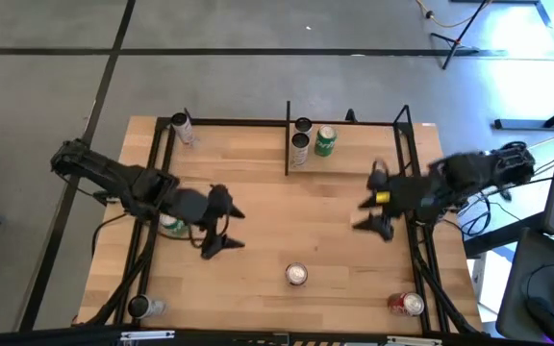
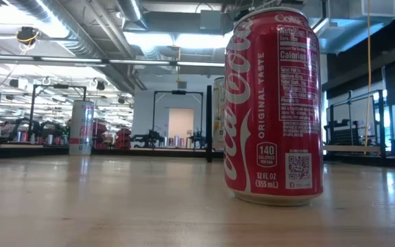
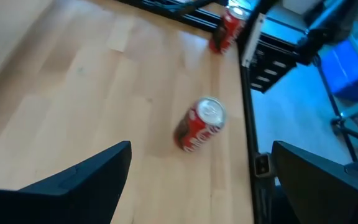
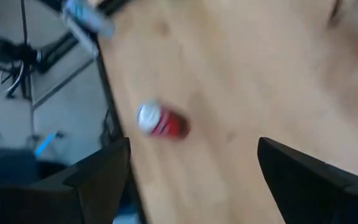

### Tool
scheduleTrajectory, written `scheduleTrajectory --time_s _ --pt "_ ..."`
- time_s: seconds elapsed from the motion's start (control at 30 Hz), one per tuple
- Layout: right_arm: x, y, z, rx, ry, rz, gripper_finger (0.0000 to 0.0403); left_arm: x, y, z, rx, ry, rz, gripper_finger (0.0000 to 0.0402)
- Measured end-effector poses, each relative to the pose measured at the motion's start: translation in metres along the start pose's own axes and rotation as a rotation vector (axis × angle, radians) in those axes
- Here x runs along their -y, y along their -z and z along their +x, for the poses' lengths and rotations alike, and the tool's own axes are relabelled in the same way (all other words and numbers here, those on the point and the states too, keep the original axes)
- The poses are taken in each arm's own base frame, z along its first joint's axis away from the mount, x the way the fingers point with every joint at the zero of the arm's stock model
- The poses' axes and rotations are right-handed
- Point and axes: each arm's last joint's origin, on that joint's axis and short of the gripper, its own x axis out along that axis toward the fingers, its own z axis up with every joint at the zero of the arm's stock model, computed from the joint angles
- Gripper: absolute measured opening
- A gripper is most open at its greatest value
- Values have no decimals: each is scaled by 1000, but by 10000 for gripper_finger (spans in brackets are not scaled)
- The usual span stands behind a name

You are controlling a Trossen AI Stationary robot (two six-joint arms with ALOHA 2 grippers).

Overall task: Place canned beverage on shelf
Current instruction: Put the bottom red-white soda can on the shelf

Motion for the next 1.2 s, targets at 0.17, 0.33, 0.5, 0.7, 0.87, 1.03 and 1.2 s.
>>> scheduleTrajectory --time_s 0.17,0.33,0.5,0.7,0.87,1.03,1.2 --pt "-28 39 30 -172 28 80 337 15 9 -4 3 12 43 376" --pt "-49 77 51 -335 105 132 337 21 13 -5 -6 32 60 376" --pt "-57 111 61 -499 218 156 337 23 15 -6 -6 35 68 376" --pt "-56 135 53 -557 341 195 337 23 15 -6 0 27 69 376" --pt "-58 151 47 -575 377 237 337 23 15 -6 12 9 68 376" --pt "-61 168 55 -599 448 215 337 23 15 -6 14 4 69 376" --pt "-61 178 67 -636 543 200 337 23 15 -5 12 3 75 376"
